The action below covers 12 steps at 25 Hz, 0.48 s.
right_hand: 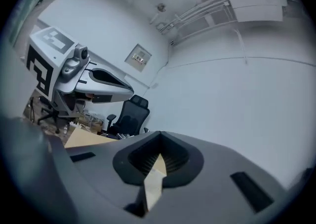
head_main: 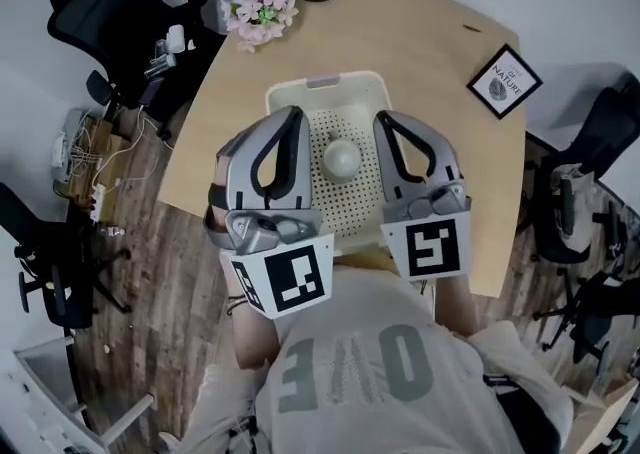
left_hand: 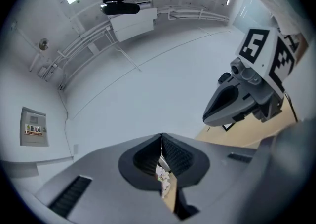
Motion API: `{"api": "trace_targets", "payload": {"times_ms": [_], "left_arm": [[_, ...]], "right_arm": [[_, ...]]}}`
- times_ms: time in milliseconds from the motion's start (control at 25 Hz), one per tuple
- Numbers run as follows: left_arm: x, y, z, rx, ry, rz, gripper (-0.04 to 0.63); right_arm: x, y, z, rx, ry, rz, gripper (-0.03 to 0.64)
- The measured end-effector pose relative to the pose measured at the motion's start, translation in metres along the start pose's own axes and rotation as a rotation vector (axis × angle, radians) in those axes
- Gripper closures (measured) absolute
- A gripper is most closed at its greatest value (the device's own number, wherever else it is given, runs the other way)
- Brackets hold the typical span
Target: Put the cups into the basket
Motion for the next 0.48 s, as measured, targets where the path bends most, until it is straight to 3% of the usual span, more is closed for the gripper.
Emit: {"api": "trace_targets", "payload": {"times_ms": [200, 480], "left_arm": [[-0.012, -0.013, 0.002, -0.007, 0.020, -0.031, 0.584], [-0.025, -0.021, -0.001, -0.012, 0.030, -0.049, 0.584]], "right_arm": [[-0.006, 0.018, 0.011, 0.009, 0.014, -0.065, 0.618], [-0.011, 0.021, 0.018, -0.008, 0.010, -0.064, 0.618]]}}
Point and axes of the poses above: the fingertips, and each gripper's own axes: z backward along the fingers, x to its left, y out of its underside, the point moved 3 cm from there along z, backward along the fingers, and after that the axes turned 11 degrees about x, right-handed, at the moved point
